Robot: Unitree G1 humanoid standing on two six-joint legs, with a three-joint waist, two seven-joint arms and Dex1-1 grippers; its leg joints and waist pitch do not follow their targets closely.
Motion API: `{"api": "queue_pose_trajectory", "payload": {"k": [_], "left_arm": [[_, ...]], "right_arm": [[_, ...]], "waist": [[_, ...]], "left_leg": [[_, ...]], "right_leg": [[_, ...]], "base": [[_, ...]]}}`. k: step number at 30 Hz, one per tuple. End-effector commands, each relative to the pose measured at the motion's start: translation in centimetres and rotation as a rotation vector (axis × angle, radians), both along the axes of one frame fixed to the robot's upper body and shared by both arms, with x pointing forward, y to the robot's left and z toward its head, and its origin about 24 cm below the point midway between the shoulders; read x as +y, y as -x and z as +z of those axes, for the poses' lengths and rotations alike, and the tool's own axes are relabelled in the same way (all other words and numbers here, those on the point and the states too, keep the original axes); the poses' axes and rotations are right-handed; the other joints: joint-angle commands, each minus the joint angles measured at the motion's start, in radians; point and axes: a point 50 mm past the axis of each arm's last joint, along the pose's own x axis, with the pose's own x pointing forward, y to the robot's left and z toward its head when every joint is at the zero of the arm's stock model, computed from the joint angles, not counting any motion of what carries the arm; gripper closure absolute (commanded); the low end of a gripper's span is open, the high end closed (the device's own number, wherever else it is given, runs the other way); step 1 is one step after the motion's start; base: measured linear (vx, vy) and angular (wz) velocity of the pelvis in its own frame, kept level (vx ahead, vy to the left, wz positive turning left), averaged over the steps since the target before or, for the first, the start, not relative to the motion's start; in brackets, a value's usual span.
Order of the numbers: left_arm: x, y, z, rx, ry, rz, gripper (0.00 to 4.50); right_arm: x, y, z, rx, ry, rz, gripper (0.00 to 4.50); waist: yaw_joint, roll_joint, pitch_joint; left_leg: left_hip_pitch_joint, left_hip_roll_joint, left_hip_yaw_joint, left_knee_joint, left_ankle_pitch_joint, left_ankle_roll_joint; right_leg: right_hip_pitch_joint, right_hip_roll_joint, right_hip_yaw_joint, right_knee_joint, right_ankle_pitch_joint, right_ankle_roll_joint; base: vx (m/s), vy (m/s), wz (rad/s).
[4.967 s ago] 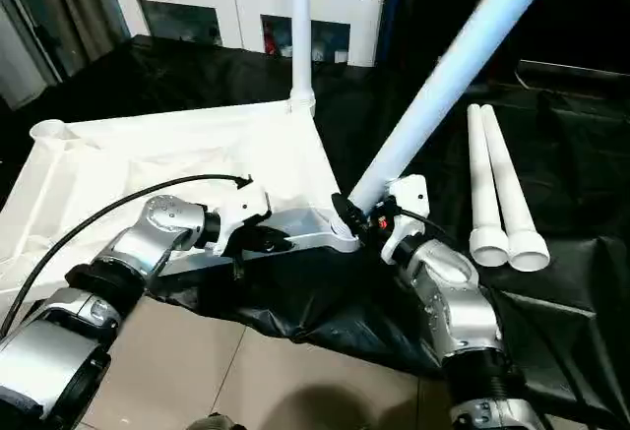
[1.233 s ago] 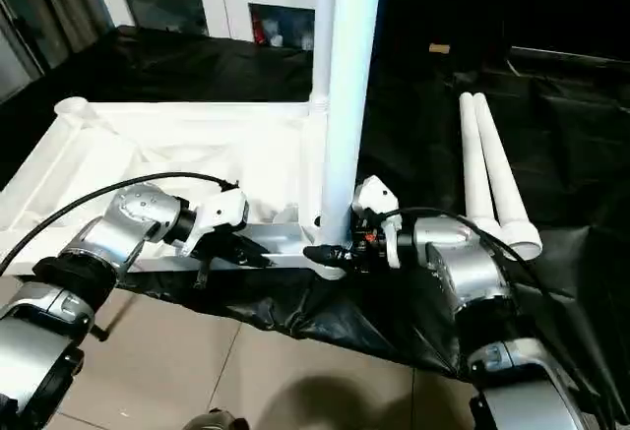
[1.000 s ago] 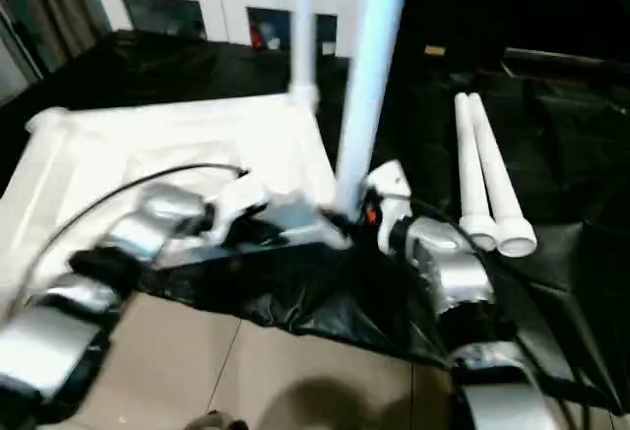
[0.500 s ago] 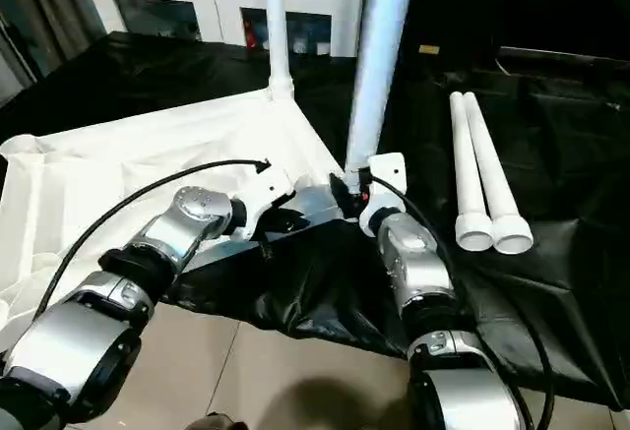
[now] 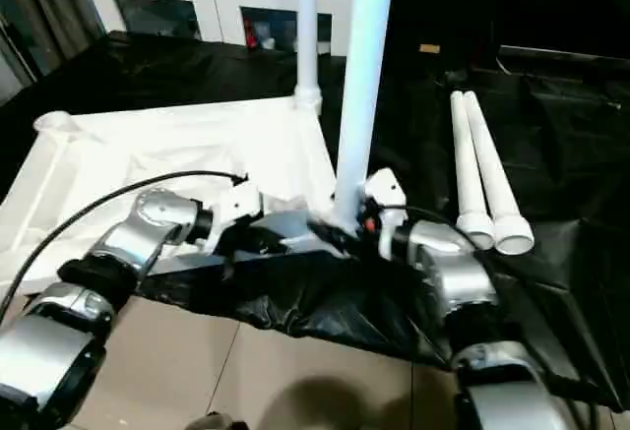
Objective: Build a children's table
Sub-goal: Rotate leg to tighten
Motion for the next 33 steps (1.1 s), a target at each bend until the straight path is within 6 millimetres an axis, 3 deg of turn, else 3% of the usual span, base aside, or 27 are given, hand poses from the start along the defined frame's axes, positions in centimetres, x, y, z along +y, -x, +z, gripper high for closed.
{"api": "queue_pose_trajectory", "payload": {"k": [1, 3, 9, 14, 17, 21, 22, 23, 24, 27, 28, 31, 32, 33], "left_arm": [[-1.8, 0.7, 0.6, -0.004, 0.028, -0.139, 4.50], [-1.5, 0.9, 0.5, 0.010, 0.022, -0.167, 4.50], [-0.8, 1.5, 0.2, 0.051, -0.002, -0.228, 4.50], [-0.7, 1.2, 0.1, 0.039, -0.007, -0.180, 4.50], [-1.4, 0.2, 0.1, -0.005, 0.005, -0.034, 4.50], [-2.6, -1.1, 0.5, -0.043, 0.031, 0.145, 4.50], [-4.2, -1.7, 0.9, -0.061, 0.071, 0.235, 4.50], [-4.2, -1.7, 0.9, -0.061, 0.072, 0.237, 4.50], [-4.8, -1.8, 0.9, -0.066, 0.082, 0.259, 4.50], [-5.2, -1.9, 1.0, -0.070, 0.089, 0.288, 4.50], [-5.9, -2.0, 0.9, -0.090, 0.089, 0.326, 4.50], [-6.4, -2.0, 0.9, -0.110, 0.081, 0.327, 4.50], [-6.4, -1.9, 0.8, -0.119, 0.074, 0.314, 4.50], [-6.4, -1.9, 0.8, -0.131, 0.066, 0.299, 4.50]], "right_arm": [[1.3, 0.5, 0.0, 0.015, 0.019, 0.124, 0.84], [1.2, 1.0, 0.1, 0.038, 0.033, 0.191, 1.03], [1.2, 1.7, 0.0, 0.073, 0.054, 0.279, 1.47], [1.5, 2.0, -0.4, 0.084, 0.029, 0.244, 1.68], [1.9, 1.2, -0.8, 0.058, -0.019, 0.045, 1.74], [2.0, -0.2, -1.5, 0.022, -0.042, -0.251, 1.76], [2.1, -1.2, -2.4, 0.046, -0.052, -0.518, 1.76], [2.1, -1.3, -2.4, 0.047, -0.052, -0.527, 1.76], [2.2, -1.5, -2.7, 0.051, -0.044, -0.595, 1.76], [2.4, -1.7, -2.8, 0.048, -0.045, -0.652, 1.77], [3.1, -2.0, -2.7, 0.030, -0.072, -0.739, 1.77], [3.7, -2.2, -2.5, 0.002, -0.096, -0.772, 1.77], [3.9, -2.3, -2.4, -0.003, -0.106, -0.779, 1.21], [4.0, -2.3, -2.3, -0.008, -0.120, -0.775, 1.21]], "waist": [[0.004, -0.012, -0.074], [0.005, -0.020, -0.074], [0.015, -0.016, -0.074], [0.014, -0.016, -0.073], [0.013, -0.016, -0.071], [0.003, -0.017, -0.065], [0.000, -0.019, -0.065], [-0.002, -0.013, -0.065], [-0.008, -0.012, -0.067], [-0.011, -0.015, -0.069], [-0.009, -0.008, -0.070], [-0.013, -0.008, -0.071], [-0.012, -0.003, -0.071], [-0.013, -0.003, -0.070]], "left_leg": [[0.012, 0.052, -0.015, -0.064, -0.166, 0.115], [0.012, 0.051, -0.015, -0.064, -0.160, 0.114], [0.014, 0.055, -0.015, -0.065, -0.149, 0.116], [0.015, 0.054, -0.015, -0.067, -0.164, 0.093], [0.016, 0.055, -0.015, -0.068, -0.162, 0.083], [0.025, 0.048, -0.018, -0.073, -0.215, 0.031], [0.023, 0.046, -0.017, -0.075, -0.213, 0.028], [0.026, 0.047, -0.018, -0.075, -0.211, 0.018], [0.024, 0.045, -0.021, -0.076, -0.219, 0.014], [0.018, 0.043, -0.018, -0.073, -0.203, 0.037], [0.018, 0.042, -0.018, -0.072, -0.192, 0.048], [0.019, 0.042, -0.018, -0.073, -0.193, 0.047], [0.017, 0.042, -0.018, -0.073, -0.193, 0.054], [0.016, 0.042, -0.018, -0.073, -0.199, 0.057]], "right_leg": [[0.063, -0.078, 0.061, -0.072, -0.150, -0.227], [0.063, -0.078, 0.061, -0.072, -0.158, -0.224], [0.057, -0.079, 0.062, -0.072, -0.161, -0.218], [0.058, -0.079, 0.063, -0.075, -0.195, -0.206], [0.054, -0.078, 0.065, -0.076, -0.201, -0.203], [0.051, -0.084, 0.061, -0.097, -0.356, -0.164], [0.051, -0.082, 0.062, -0.099, -0.365, -0.156], [0.047, -0.083, 0.062, -0.099, -0.367, -0.158], [0.052, -0.081, 0.060, -0.100, -0.359, -0.156], [0.055, -0.080, 0.062, -0.097, -0.305, -0.161], [0.055, -0.080, 0.062, -0.094, -0.278, -0.166], [0.055, -0.078, 0.061, -0.093, -0.254, -0.173], [0.055, -0.079, 0.060, -0.093, -0.249, -0.174], [0.055, -0.078, 0.061, -0.094, -0.250, -0.173]], "base": [[0.000, 0.000, 0.00], [0.000, 0.000, 0.00], [0.000, 0.000, 0.00], [0.000, 0.000, 0.00], [0.000, 0.000, 0.00], [0.000, 0.000, 0.00], [0.000, 0.000, 0.00], [0.000, 0.000, 0.00], [0.000, 0.000, 0.00], [0.000, 0.000, 0.00], [0.000, 0.000, 0.00], [0.000, 0.000, 0.00], [0.000, 0.000, 0.00], [0.000, 0.000, 0.00]]}}
